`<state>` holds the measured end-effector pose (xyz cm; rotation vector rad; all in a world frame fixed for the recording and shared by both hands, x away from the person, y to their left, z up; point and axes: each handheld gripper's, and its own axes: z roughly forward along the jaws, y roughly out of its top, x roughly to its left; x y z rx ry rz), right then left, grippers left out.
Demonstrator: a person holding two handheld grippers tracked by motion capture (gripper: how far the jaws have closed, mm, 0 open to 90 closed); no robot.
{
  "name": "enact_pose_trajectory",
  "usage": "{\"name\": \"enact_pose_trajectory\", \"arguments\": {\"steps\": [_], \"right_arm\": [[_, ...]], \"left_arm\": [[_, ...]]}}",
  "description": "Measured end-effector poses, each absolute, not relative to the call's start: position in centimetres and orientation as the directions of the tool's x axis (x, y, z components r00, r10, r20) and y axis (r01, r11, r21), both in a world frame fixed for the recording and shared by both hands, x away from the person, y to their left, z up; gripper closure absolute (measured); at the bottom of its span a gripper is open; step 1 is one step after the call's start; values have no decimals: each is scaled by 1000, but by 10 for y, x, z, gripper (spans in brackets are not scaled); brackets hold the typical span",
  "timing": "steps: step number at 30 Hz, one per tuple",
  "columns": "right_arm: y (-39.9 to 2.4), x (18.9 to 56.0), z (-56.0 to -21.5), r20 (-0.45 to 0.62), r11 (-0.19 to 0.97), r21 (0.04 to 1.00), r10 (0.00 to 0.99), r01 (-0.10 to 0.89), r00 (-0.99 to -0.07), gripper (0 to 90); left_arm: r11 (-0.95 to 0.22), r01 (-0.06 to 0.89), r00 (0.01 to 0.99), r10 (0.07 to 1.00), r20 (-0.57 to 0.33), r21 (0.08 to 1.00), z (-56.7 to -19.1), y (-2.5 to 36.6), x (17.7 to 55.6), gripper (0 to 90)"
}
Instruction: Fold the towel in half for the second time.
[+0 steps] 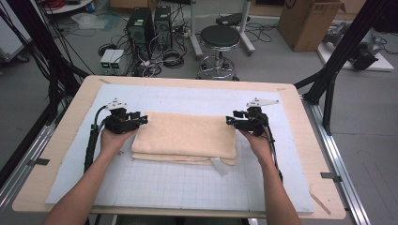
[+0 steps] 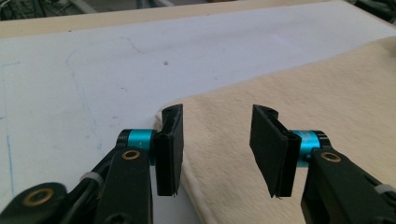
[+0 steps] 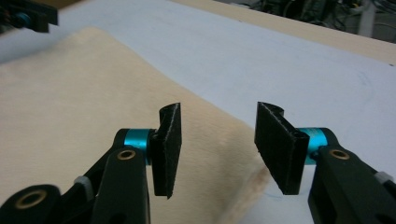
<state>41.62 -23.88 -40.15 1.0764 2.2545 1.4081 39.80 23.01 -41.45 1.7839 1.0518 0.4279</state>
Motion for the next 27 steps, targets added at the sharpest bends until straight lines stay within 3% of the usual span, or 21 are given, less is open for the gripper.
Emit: {"name": "enact_pose_trajectory", "arguments": {"steps": [9, 11, 13, 27], "right_arm": [[-211, 400, -409, 135, 365, 805, 655, 467, -744, 447], [-206, 396, -411, 133, 376, 802, 646, 465, -752, 454], [-205, 387, -414, 66, 374, 836, 656, 400, -752, 477], [-208, 365, -441, 41, 436, 794, 657, 424, -753, 435]], "left_arm": [[-279, 456, 663, 740, -114, 845, -426, 219, 369, 531], [-280, 439, 675, 730, -108, 854, -429, 218, 362, 529], [-284, 440, 680, 725, -110, 852, -432, 218, 357, 530], [-332, 447, 692, 717, -86, 831, -444, 217, 342, 495]]}}
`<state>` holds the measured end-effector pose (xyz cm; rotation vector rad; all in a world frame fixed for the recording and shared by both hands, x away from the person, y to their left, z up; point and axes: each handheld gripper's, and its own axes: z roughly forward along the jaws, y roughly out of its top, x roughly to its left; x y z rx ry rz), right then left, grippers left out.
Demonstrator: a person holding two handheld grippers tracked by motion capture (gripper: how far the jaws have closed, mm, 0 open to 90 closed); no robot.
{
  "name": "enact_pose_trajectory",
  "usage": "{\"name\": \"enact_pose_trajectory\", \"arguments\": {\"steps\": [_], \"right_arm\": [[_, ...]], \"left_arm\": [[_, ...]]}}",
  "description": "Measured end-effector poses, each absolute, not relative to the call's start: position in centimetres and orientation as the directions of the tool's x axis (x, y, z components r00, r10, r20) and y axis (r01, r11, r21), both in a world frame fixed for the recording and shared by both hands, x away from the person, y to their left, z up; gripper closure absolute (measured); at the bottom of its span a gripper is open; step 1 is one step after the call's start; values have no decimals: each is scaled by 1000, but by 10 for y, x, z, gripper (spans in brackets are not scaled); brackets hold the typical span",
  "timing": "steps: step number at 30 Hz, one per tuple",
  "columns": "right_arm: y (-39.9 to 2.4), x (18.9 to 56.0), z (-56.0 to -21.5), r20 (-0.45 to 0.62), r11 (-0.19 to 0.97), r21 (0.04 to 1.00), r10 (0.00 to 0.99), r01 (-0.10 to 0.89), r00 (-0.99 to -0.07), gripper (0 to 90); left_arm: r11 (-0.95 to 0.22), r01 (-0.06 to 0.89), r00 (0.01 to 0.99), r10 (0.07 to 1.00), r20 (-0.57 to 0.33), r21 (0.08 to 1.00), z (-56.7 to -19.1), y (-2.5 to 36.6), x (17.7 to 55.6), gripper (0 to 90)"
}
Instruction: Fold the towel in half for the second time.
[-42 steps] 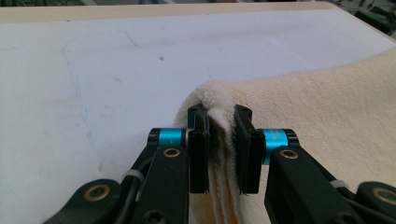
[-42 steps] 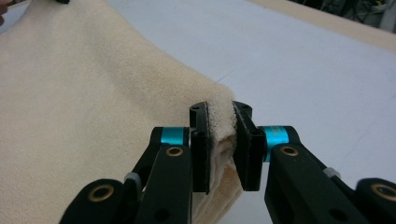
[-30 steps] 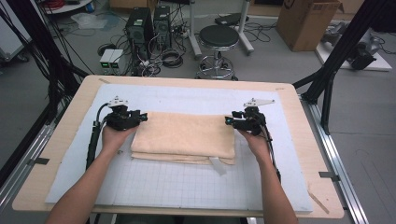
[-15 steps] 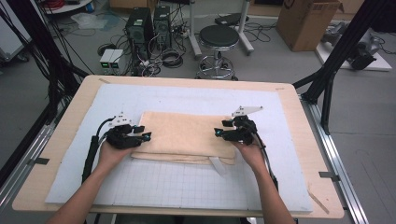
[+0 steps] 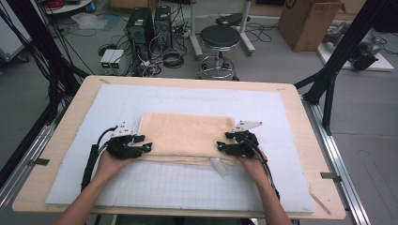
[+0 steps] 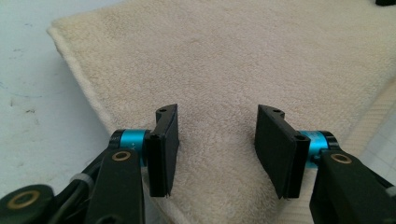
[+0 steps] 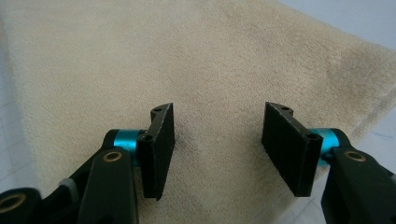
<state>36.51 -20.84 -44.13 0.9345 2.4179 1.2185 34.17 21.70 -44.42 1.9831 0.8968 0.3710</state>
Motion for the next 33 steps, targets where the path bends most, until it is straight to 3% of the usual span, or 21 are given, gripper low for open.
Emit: {"name": "enact_pose_trajectory", "arguments": {"steps": [23, 33], "right_arm": [[-233, 337, -423, 82, 315, 857, 698, 408, -712, 224], [-244, 323, -421, 70, 310, 865, 705, 395, -706, 202]], "left_arm": [[-299, 386, 708, 702, -73, 873, -418, 234, 315, 404], [-278, 380, 688, 722, -69, 882, -419, 247, 302, 374]]}}
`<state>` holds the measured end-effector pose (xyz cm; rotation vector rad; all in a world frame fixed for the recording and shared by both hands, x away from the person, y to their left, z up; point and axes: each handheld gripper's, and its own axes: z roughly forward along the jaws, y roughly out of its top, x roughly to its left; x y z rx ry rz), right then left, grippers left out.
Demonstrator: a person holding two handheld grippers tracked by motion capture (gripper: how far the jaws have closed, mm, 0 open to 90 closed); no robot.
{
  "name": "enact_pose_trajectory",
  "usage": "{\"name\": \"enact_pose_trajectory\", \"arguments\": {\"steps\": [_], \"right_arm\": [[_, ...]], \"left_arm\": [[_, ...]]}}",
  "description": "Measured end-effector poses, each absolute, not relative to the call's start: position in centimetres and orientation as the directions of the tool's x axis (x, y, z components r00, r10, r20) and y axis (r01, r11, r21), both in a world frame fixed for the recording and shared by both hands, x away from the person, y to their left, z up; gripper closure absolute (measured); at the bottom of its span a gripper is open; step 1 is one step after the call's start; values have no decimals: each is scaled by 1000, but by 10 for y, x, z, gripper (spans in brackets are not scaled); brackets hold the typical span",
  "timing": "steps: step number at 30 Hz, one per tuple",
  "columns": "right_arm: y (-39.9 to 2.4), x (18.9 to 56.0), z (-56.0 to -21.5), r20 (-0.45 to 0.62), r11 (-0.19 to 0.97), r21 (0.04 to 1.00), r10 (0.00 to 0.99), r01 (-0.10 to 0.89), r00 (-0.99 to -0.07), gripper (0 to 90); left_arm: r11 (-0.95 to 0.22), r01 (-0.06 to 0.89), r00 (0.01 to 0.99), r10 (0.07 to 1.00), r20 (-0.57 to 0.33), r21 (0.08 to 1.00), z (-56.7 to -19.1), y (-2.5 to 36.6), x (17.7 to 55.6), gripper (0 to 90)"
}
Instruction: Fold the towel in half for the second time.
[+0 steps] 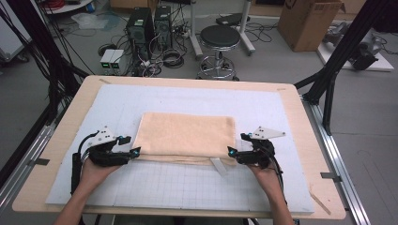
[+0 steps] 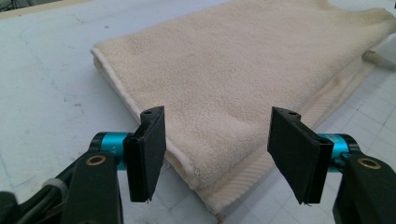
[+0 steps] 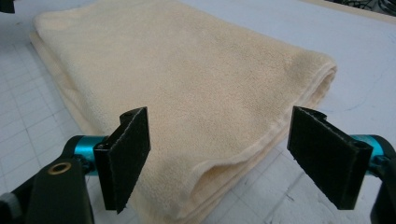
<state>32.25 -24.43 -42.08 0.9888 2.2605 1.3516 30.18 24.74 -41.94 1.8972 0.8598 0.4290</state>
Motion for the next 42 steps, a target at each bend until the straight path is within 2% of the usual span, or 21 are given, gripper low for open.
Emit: {"name": "enact_pose_trajectory", "arguments": {"steps": [21, 42], "right_arm": [[-265, 294, -420, 64, 293, 873, 722, 389, -689, 159], [-284, 266, -423, 66, 282, 875, 736, 394, -673, 159]], "left_arm": [[-274, 371, 672, 739, -52, 887, -419, 256, 281, 282], [-279, 368, 658, 752, -37, 887, -421, 266, 260, 268]]}}
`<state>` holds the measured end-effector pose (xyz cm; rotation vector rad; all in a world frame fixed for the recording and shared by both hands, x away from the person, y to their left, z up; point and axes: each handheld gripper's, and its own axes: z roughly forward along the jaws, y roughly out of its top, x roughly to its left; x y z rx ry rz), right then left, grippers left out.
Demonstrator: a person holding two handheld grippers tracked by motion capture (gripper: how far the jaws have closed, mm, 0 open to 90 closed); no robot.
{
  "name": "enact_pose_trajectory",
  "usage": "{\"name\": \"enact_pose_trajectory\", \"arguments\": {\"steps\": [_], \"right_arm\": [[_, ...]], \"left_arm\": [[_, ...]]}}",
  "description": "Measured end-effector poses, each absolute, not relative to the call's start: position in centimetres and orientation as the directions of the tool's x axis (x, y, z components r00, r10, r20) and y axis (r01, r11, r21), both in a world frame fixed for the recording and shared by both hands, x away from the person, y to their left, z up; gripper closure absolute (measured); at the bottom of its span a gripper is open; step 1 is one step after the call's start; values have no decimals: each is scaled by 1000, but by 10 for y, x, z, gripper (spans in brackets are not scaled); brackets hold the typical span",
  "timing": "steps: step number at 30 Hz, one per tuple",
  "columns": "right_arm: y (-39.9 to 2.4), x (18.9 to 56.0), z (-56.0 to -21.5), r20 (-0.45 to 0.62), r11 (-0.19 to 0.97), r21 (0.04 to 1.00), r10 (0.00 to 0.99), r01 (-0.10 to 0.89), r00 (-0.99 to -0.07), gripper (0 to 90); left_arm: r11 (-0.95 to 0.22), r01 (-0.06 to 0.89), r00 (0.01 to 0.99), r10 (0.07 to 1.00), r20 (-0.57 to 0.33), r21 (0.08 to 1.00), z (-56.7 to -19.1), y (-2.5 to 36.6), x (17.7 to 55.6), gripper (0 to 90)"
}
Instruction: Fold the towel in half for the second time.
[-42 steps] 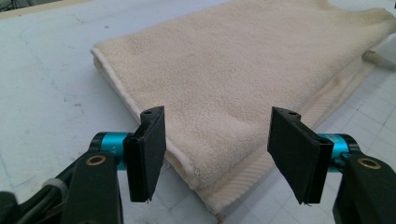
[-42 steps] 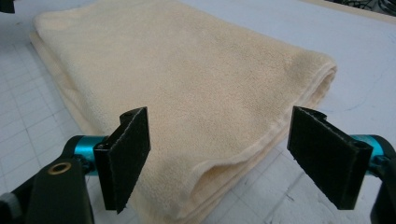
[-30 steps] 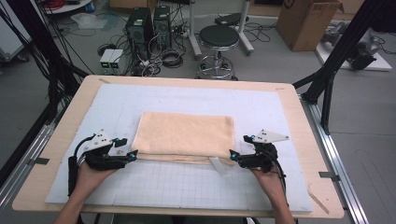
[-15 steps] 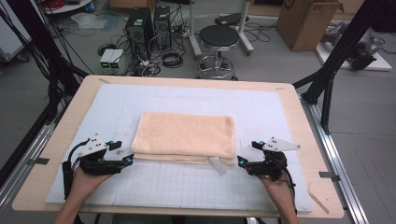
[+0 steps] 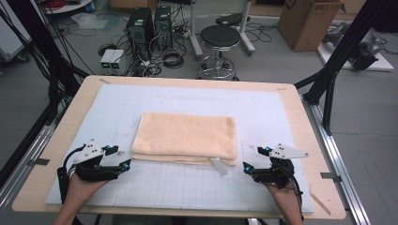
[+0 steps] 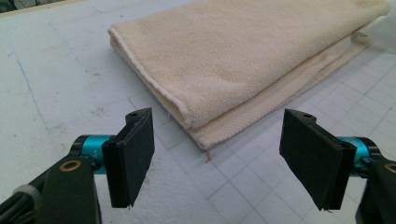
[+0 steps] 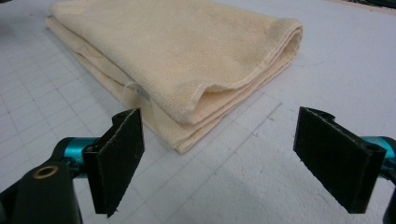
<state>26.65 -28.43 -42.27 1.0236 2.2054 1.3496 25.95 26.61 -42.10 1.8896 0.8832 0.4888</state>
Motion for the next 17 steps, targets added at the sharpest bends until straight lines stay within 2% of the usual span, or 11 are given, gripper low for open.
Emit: {"name": "enact_pose_trajectory", "arguments": {"steps": [17], "right_arm": [[-287, 256, -426, 79, 274, 873, 736, 403, -673, 158]], "left_arm": [[-282, 374, 656, 754, -37, 883, -425, 272, 249, 266]]}}
